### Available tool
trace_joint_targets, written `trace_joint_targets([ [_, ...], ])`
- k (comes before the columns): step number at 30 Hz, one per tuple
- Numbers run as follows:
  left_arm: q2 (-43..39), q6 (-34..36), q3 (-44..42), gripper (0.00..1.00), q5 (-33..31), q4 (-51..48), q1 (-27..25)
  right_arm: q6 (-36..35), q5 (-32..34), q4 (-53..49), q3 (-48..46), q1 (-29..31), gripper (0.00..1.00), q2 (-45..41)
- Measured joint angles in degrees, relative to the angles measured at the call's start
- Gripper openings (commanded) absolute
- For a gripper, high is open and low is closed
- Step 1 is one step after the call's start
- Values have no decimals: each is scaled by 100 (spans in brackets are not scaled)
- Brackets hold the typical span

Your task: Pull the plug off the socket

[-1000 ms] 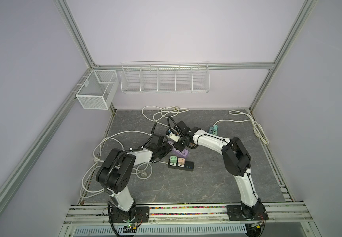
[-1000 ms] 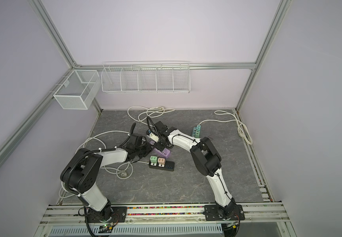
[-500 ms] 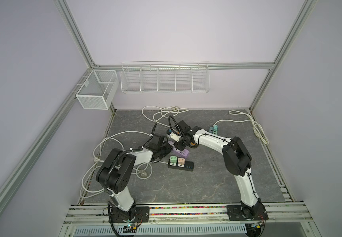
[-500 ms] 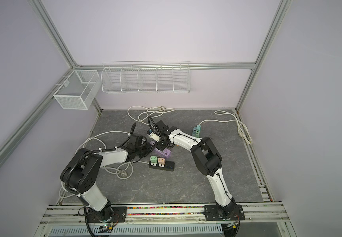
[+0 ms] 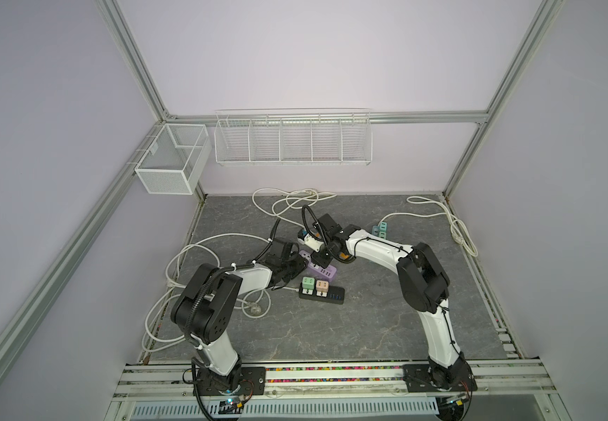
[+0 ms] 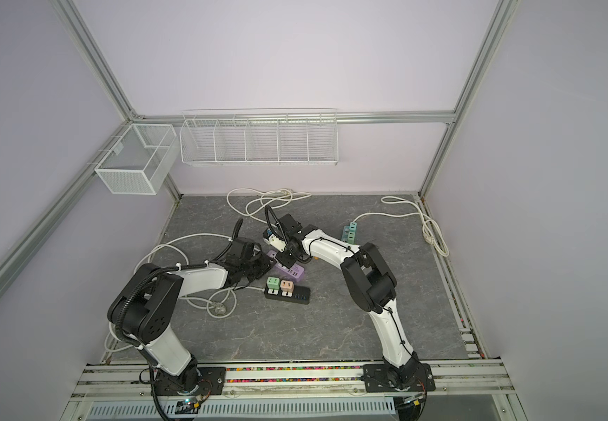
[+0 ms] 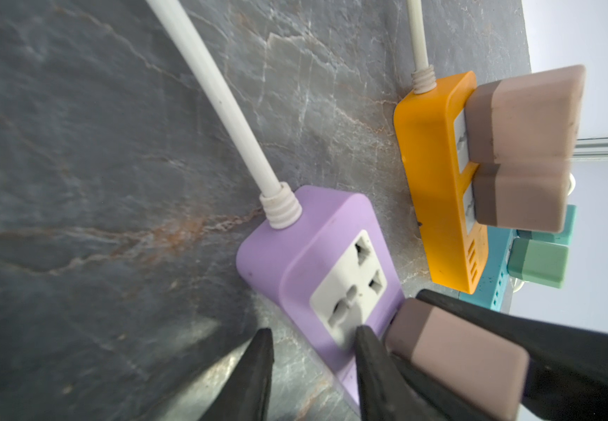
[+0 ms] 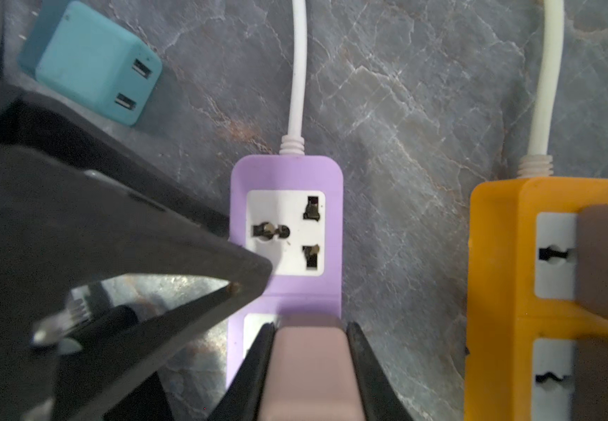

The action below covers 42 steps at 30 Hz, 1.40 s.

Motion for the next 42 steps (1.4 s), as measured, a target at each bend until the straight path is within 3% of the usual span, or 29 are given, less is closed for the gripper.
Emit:
trace_joint_targets([
  [9,0,-7,-57,38,2,101,0,-42,177,2,0,52,21,0],
  [33,35,-13,-33,39,-28,114,-26,-11,-197,-79,-17,-173,19,-11],
  [42,35,-118,-13,39,52,98,-20,-22,61,-68,-48,-48,17,-72],
])
